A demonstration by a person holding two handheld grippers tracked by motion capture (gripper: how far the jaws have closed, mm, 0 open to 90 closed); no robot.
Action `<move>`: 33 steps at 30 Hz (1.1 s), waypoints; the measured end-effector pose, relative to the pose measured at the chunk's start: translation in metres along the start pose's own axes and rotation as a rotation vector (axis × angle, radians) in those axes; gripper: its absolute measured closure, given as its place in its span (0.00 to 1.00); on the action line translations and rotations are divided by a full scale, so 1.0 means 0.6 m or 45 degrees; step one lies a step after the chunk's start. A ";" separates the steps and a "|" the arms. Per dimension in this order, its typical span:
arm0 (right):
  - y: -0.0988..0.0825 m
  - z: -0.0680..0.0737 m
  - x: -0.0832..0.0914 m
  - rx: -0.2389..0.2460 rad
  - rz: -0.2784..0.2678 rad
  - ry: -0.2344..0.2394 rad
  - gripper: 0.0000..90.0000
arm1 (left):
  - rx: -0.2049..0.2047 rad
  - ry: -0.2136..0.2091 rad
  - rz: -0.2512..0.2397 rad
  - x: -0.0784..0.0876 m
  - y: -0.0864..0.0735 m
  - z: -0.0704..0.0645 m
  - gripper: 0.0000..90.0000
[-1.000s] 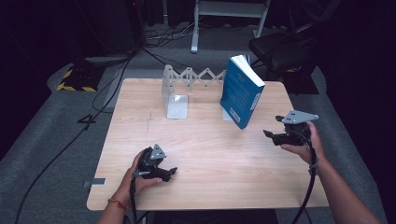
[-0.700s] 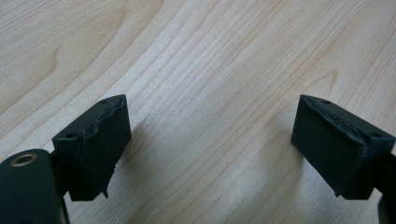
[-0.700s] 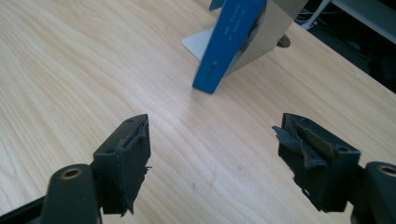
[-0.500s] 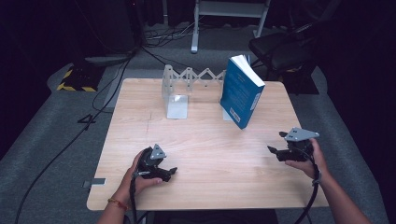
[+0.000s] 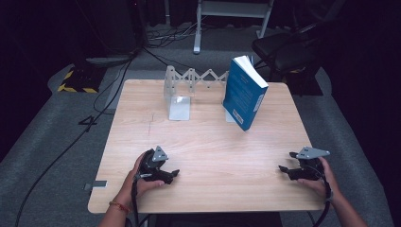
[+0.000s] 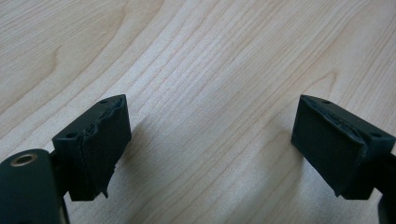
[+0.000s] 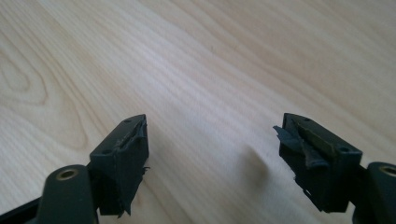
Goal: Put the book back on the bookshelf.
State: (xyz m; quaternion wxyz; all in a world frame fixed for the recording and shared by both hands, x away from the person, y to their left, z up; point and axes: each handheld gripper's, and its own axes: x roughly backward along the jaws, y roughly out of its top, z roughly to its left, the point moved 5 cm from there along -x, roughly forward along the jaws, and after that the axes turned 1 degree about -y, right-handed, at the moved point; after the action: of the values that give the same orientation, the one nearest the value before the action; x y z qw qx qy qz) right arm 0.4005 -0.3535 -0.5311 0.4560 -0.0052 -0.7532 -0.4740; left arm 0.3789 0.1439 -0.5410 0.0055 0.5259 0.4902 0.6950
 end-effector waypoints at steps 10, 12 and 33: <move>-0.034 -0.005 0.018 -0.136 -0.046 0.079 0.24 | 0.002 0.003 0.001 0.000 0.000 0.000 0.14; -0.033 -0.005 0.017 -0.139 -0.045 0.074 0.23 | 0.008 0.006 0.002 0.000 0.000 -0.001 0.14; -0.029 -0.004 0.012 -0.146 -0.038 0.070 0.21 | 0.005 0.014 0.004 -0.001 0.001 0.000 0.13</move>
State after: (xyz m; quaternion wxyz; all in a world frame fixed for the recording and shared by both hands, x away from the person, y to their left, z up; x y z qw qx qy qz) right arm 0.3904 -0.3680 -0.5380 0.4683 -0.0070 -0.7121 -0.5231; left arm 0.3795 0.1435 -0.5410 0.0007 0.5229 0.4909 0.6968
